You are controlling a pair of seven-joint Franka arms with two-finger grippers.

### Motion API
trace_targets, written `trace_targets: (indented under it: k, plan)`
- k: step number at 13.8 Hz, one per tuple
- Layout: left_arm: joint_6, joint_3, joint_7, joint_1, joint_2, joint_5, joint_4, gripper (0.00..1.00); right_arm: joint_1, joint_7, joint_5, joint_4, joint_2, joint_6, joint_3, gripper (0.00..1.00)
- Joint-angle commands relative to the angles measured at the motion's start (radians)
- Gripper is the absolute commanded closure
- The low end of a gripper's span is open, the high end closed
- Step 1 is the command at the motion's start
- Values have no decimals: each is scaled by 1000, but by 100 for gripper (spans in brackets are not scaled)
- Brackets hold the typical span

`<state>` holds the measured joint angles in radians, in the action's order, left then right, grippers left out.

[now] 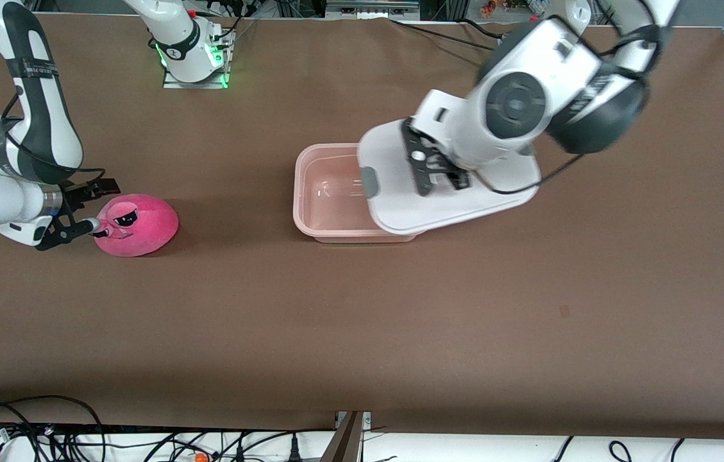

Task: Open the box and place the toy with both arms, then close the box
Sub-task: 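Lift the lid off with the left gripper while the right gripper grasps the toy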

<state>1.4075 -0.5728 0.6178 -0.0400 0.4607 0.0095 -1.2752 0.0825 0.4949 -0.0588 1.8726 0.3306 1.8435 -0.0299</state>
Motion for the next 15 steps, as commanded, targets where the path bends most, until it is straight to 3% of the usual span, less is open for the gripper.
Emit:
trace_targets:
  k: [1, 4, 5, 8, 10, 11, 13, 15]
  plan:
    - [-71, -19, 72, 136, 0, -19, 62, 100, -1, 13, 2, 23, -7, 65, 22, 0]
    - [-131, -4, 323, 250, 0, 41, 123, 100, 0, 13, 4, 23, 19, 130, 33, 0]
    - [-151, -7, 398, 284, 0, 76, 132, 100, 0, 14, 4, 25, 33, 153, 36, 5]
    - [-148, -1, 540, 321, 7, 163, 137, 100, 0, 14, 5, 23, 54, 192, 47, 45]
    - [-151, -9, 578, 316, 9, 262, 131, 100, 0, 14, 16, 16, 65, 213, 60, 65]
    - [-151, -10, 586, 319, 15, 247, 131, 100, 0, 14, 51, 11, 65, 218, 64, 72]
    - [-148, -9, 586, 315, 22, 227, 134, 100, -1, 14, 118, 10, 68, 258, 68, 99]
    - [-150, -9, 592, 318, 21, 224, 132, 100, -3, 13, 132, 8, 73, 267, 73, 100]
